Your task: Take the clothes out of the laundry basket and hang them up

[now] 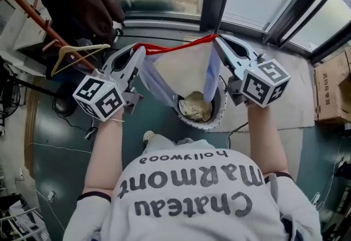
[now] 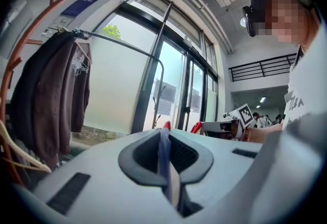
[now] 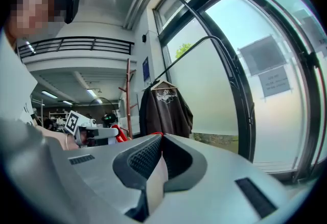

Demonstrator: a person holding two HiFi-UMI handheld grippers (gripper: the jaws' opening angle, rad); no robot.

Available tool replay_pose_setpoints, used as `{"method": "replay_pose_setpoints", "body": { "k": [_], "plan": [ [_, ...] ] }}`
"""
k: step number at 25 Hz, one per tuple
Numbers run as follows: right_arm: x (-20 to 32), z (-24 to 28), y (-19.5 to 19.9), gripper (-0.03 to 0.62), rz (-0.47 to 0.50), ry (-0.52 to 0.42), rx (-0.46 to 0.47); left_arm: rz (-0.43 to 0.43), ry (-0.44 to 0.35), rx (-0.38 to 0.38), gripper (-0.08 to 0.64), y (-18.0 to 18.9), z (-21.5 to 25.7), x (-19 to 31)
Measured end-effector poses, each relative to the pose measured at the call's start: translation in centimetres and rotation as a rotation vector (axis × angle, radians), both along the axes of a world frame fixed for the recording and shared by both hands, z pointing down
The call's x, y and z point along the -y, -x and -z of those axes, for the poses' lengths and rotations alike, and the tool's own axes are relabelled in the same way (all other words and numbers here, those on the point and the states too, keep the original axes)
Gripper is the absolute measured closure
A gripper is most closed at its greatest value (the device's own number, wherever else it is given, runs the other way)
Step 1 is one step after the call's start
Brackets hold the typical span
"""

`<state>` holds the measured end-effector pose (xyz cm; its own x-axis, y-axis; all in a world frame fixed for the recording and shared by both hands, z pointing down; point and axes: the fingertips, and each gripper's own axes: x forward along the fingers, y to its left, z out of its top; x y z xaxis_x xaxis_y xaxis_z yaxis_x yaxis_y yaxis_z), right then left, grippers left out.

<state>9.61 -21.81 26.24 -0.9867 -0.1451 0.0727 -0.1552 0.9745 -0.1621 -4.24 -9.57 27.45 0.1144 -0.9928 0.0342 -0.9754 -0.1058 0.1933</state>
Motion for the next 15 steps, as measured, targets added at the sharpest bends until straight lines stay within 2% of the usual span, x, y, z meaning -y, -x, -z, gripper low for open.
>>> {"method": "replay_pose_setpoints", "body": {
  "k": [3, 7, 15],
  "plan": [
    [-2.8, 1.4, 2.7, 0.561, 0.046, -0.005, 0.022, 0.036, -0.020, -0.026, 0.541, 2.2, 1.0, -3.2],
    [-6.9, 2.3, 7.7, 0.561, 0.126, -0.010, 0.046, 0.131, -0.059, -0.042, 0.541, 6.3, 2.3, -8.5],
    [-15.5, 3.7, 16.9, 0.561, 0.230, -0.011, 0.068, 0.255, -0.071, -0.037, 0.541, 13.3, 4.2, -19.0]
  ]
}}
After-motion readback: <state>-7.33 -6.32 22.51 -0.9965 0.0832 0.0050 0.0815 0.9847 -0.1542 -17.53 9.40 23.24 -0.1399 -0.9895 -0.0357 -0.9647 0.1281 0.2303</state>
